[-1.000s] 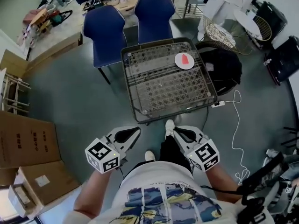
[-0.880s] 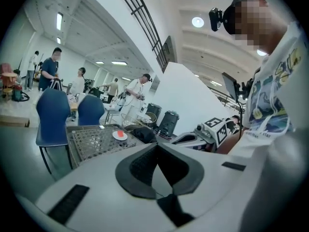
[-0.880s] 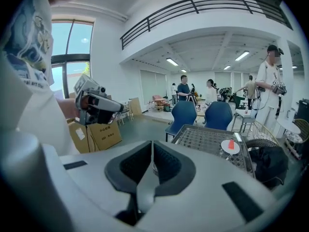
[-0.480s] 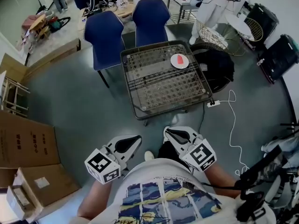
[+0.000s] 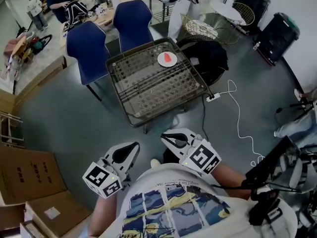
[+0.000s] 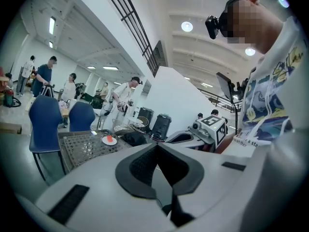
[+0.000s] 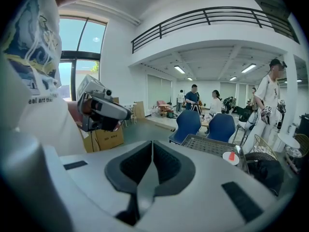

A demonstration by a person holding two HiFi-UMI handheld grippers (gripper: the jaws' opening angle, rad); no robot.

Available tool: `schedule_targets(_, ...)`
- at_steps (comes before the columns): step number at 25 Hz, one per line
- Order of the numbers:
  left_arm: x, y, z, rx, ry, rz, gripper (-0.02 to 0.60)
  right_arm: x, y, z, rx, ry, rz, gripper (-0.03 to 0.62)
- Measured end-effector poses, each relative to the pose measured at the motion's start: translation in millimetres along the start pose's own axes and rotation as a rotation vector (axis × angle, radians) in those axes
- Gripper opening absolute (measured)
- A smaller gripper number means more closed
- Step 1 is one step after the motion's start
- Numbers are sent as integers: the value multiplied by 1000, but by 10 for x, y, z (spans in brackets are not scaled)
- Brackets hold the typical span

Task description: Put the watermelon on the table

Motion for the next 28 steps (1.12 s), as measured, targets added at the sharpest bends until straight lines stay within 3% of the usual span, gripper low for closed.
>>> schedule_targets(28,242,-73,100,23,48,-6,9,140,64,-60,33,49,-51,9)
Point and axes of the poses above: the fingertips, and each gripper's own axes: z forward along the fingers, y to its left, x out of its underside, the point moved 10 cm from there along -z, backward along the fingers, and after that the axes turned 15 degrees about z, right-handed, at the moved point
